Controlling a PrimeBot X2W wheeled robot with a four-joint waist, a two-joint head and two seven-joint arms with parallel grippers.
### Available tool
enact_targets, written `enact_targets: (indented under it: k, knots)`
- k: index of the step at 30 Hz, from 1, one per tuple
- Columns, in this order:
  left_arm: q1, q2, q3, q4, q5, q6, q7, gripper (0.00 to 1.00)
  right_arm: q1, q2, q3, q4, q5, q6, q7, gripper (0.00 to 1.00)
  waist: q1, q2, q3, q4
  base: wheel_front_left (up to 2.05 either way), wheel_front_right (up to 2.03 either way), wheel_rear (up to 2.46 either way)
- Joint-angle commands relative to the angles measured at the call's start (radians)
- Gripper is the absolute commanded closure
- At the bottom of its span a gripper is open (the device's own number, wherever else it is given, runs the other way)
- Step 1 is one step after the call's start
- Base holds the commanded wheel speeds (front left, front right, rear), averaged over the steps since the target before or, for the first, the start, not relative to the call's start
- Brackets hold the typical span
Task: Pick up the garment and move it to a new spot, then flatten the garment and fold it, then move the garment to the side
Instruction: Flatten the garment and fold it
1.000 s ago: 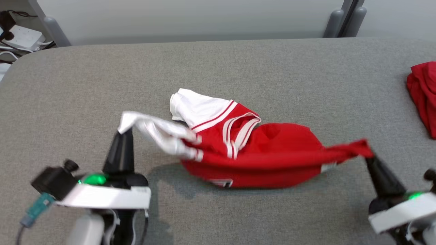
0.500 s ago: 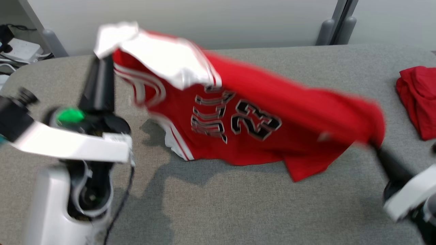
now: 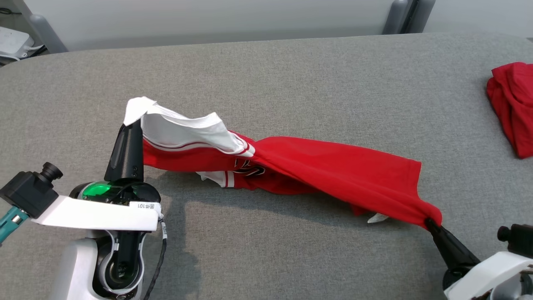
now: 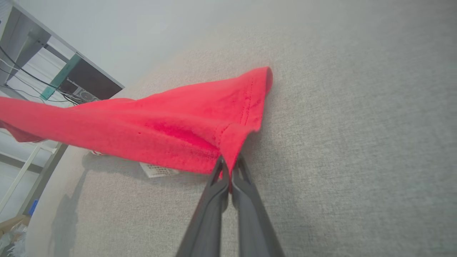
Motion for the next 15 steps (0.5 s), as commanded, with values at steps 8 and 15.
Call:
enact_targets:
  k: [8,15]
  knots:
    - [-0.056,0.003,0.041,0.042,0.015,-0.025,-0.077,1.0,-0.012,0.042,0.047,0.116,-0.211,0.0,-0.196,0.0,0.0,0.0,0.011,0.004,0.0,0.0,0.0]
    - [-0.05,0.006,0.063,0.057,0.014,-0.029,-0.108,1.0,0.11,0.153,0.008,0.004,-0.3,0.0,-0.197,0.0,0.0,0.0,0.025,-0.009,0.0,0.0,0.0]
